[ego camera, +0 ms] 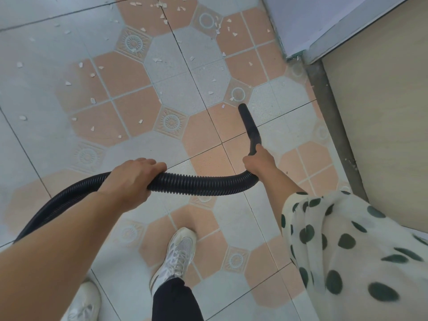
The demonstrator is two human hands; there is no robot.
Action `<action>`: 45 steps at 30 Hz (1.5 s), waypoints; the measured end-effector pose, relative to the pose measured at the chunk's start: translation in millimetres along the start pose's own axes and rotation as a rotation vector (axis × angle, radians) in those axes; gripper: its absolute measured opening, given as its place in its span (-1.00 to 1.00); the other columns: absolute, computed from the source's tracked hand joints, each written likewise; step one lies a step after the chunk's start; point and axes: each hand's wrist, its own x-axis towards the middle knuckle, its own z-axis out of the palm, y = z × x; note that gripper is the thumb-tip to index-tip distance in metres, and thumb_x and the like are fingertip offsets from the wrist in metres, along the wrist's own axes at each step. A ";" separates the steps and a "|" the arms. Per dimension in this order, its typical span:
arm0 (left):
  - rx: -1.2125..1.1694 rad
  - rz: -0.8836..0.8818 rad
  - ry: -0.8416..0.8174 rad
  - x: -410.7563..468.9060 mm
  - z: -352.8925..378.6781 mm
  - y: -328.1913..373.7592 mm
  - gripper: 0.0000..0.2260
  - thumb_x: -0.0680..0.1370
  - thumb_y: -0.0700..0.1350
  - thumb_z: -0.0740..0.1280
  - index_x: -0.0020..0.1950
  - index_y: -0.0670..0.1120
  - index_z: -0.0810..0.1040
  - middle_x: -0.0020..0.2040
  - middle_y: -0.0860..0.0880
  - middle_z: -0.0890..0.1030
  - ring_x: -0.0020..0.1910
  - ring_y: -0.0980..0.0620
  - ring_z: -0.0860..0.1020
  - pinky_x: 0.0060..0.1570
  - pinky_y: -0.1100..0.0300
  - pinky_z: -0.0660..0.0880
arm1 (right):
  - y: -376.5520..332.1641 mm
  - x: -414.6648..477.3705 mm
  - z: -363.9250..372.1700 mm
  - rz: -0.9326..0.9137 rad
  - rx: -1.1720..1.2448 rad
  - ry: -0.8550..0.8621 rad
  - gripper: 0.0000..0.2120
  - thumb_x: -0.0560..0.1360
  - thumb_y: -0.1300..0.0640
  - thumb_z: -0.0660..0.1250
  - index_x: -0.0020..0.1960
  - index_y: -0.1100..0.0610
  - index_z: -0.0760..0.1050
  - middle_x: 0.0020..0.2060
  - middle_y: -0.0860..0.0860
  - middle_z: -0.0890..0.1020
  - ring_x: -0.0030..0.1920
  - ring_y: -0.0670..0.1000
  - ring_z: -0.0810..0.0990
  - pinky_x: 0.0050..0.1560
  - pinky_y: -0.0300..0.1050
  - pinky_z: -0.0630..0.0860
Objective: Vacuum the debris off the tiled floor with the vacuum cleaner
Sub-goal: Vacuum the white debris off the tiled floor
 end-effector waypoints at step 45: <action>0.052 0.068 -0.173 -3.1 -5.4 -29.6 -0.75 0.44 -0.26 0.27 0.02 0.04 0.39 -0.17 0.10 0.40 -0.09 0.00 0.43 -0.28 0.17 0.23 | 5.6 -28.5 30.9 0.095 0.065 -0.002 -0.32 0.54 0.19 0.17 0.60 0.07 0.00 0.43 0.13 0.35 0.31 0.21 0.43 0.21 0.06 0.50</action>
